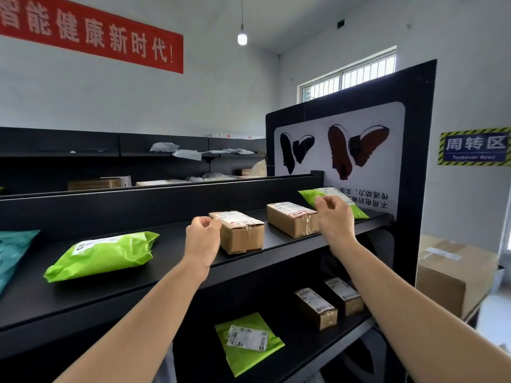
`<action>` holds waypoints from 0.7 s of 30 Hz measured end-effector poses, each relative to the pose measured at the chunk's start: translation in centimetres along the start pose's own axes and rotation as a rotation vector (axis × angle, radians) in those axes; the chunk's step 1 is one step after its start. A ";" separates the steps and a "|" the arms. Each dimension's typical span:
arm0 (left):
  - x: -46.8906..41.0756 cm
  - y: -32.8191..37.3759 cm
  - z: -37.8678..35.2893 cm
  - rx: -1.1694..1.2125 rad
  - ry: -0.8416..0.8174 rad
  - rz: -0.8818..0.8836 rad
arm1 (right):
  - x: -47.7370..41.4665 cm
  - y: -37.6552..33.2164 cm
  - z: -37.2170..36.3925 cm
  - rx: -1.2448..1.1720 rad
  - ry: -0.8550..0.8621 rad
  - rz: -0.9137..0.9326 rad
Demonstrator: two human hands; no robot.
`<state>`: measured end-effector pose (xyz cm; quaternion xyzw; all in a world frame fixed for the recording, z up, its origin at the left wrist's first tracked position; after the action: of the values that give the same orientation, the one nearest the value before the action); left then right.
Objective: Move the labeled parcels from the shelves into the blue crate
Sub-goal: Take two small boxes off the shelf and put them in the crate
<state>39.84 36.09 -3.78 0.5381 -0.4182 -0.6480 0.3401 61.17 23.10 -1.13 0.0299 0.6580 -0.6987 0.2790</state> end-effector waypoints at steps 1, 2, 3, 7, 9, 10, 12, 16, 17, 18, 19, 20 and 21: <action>-0.6 -0.6 -0.5 -0.006 -0.014 0.034 | -0.6 0.4 -0.5 0.010 -0.003 -0.008; -1.1 -1.1 -1.0 -0.009 -0.028 0.068 | -1.4 1.0 -1.0 0.023 -0.008 -0.017; -1.6 -1.6 -1.5 -0.006 -0.036 0.097 | -2.0 1.5 -1.5 0.044 -0.015 -0.030; -3.2 -2.4 -3.1 -0.034 -0.038 0.139 | -5.1 4.1 -3.1 0.151 -0.073 -0.163; -3.9 -2.7 -3.6 -0.069 -0.034 0.145 | -6.7 5.2 -3.6 0.182 -0.103 -0.231; -4.1 -2.9 -3.8 -0.088 -0.036 0.149 | -7.4 5.6 -3.7 0.185 -0.115 -0.258; -4.7 -3.2 -4.3 -0.110 -0.043 0.160 | -8.5 6.0 -4.0 0.170 -0.139 -0.303; -5.5 -3.5 -5.6 -0.147 -0.070 0.155 | -9.3 6.8 -5.0 0.117 -0.237 -0.369; -5.7 -3.6 -6.0 -0.162 -0.085 0.151 | -9.2 6.7 -5.2 0.109 -0.264 -0.379; -5.8 -3.7 -6.3 -0.168 -0.098 0.152 | -9.0 6.7 -5.5 0.095 -0.280 -0.379; -6.0 -3.8 -6.6 -0.165 -0.108 0.151 | -8.8 6.7 -5.6 0.086 -0.282 -0.374; -6.0 -3.9 -6.8 -0.155 -0.117 0.152 | -8.7 6.6 -5.7 0.073 -0.287 -0.365; -6.1 -4.0 -7.0 -0.150 -0.130 0.155 | -8.3 6.5 -5.8 0.059 -0.297 -0.353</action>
<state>47.92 41.92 -5.38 0.4339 -0.4300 -0.6827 0.4008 69.10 31.55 -4.36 -0.1809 0.5839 -0.7524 0.2452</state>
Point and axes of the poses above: each hand's wrist, its own x-axis away from the middle knuckle, its own z-axis out of the back of the hand, y = z × x, the point moved 3 cm from there along -x, towards the middle knuckle, and after that the axes turned 7 degrees about -z, right-handed, at the moved point
